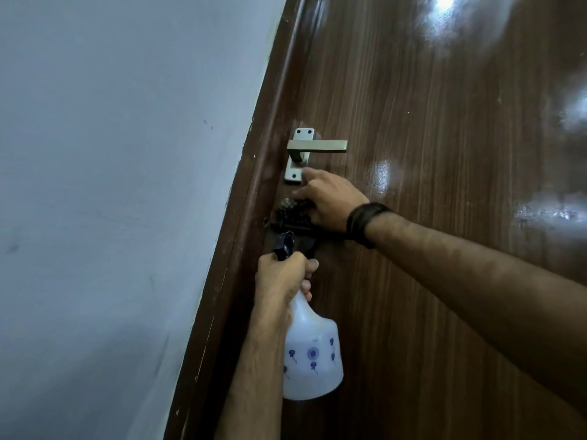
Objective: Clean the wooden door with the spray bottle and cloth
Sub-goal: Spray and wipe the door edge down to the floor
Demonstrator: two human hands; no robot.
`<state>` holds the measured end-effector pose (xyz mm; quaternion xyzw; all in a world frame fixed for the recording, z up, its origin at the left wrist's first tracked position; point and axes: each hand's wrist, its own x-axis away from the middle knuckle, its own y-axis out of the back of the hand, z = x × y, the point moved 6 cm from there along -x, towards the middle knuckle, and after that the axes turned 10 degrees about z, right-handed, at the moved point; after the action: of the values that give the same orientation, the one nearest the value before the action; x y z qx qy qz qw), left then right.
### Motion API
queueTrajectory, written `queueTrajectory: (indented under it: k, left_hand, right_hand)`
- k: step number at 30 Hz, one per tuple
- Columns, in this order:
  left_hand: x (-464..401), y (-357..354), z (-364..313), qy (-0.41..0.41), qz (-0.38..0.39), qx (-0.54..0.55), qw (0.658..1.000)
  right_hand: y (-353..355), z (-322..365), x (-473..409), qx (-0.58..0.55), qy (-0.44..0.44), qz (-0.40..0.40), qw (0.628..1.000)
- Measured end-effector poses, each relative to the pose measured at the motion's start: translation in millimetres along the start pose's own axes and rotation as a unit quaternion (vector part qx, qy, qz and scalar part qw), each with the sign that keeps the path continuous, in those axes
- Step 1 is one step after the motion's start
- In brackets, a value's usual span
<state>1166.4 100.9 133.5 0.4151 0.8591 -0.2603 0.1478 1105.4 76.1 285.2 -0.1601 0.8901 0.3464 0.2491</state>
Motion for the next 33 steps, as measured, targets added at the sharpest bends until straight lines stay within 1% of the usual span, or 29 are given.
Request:
queueTrajectory:
  k: [1, 3, 4, 6, 8, 11, 13, 14, 15, 17, 19, 20, 21, 24, 26, 28, 30, 33]
  left_hand:
    - [0.8, -3.1, 2.6, 0.002, 0.006, -0.002, 1.0]
    - [1.9, -9.7, 3.2, -0.006, 0.017, -0.007, 1.0]
    - [1.9, -12.4, 1.7, -0.013, 0.02, -0.007, 1.0]
    - [1.6, -16.3, -1.9, -0.026, 0.025, -0.003, 0.999]
    - [0.5, -18.7, -5.0, -0.035, 0.029, 0.002, 0.999]
    - [0.9, -21.0, -6.7, -0.038, 0.032, 0.007, 0.999]
    - [1.0, -22.1, -8.4, -0.042, 0.032, 0.014, 0.999]
    - [1.1, -22.9, -7.7, -0.04, 0.032, 0.017, 0.999]
    - [1.8, -23.5, -6.8, -0.038, 0.033, 0.017, 0.999]
    - [3.8, -24.9, -5.2, -0.036, 0.037, 0.007, 0.999]
    - [5.4, -23.9, -5.7, -0.036, 0.035, 0.0, 0.999]
    - [6.0, -23.1, -6.7, -0.036, 0.032, 0.001, 0.999]
    - [6.2, -22.6, -7.8, -0.036, 0.031, 0.002, 0.999]
    - [7.4, -25.9, -10.8, -0.035, 0.035, 0.01, 0.999]
    - [8.4, -28.8, -10.8, -0.035, 0.044, 0.009, 0.998]
    - [8.2, -26.6, -11.4, -0.036, 0.048, 0.001, 0.998]
    - [6.7, -18.3, -9.6, -0.028, 0.041, -0.012, 0.999]
    - [5.0, -2.1, -4.5, -0.012, 0.035, -0.049, 0.998]
  right_hand:
    - [0.4, -8.9, 13.2, -0.022, -0.024, -0.029, 0.999]
    - [3.0, -33.2, 39.7, -0.069, -0.104, -0.116, 0.985]
    - [5.4, -46.3, 47.7, -0.082, -0.149, -0.162, 0.972]
    - [14.6, -66.3, 49.6, -0.094, -0.223, -0.223, 0.944]
    - [26.4, -74.0, 37.2, -0.115, -0.258, -0.263, 0.923]
    - [26.3, -70.1, 15.0, -0.151, -0.273, -0.288, 0.905]
    - [19.5, -71.9, 10.1, -0.192, -0.282, -0.293, 0.893]
    - [16.6, -73.7, 11.2, -0.205, -0.281, -0.286, 0.893]
    - [13.7, -74.8, 13.0, -0.211, -0.27, -0.268, 0.901]
    - [4.9, -67.1, 17.4, -0.207, -0.212, -0.207, 0.932]
    - [-6.8, -44.1, 22.9, -0.163, -0.153, -0.152, 0.963]
    - [-11.7, -34.8, 23.5, -0.146, -0.14, -0.145, 0.968]
    - [-14.4, -30.6, 22.4, -0.146, -0.148, -0.159, 0.965]
    - [-12.6, -32.9, 15.8, -0.181, -0.239, -0.227, 0.927]
    - [-11.3, -31.7, 11.0, -0.166, -0.27, -0.252, 0.914]
    - [-13.5, -29.8, 8.1, -0.157, -0.254, -0.258, 0.919]
    - [-14.9, -31.9, 10.8, -0.166, -0.22, -0.246, 0.929]
    - [-18.8, -31.0, 21.6, -0.147, -0.153, -0.18, 0.96]
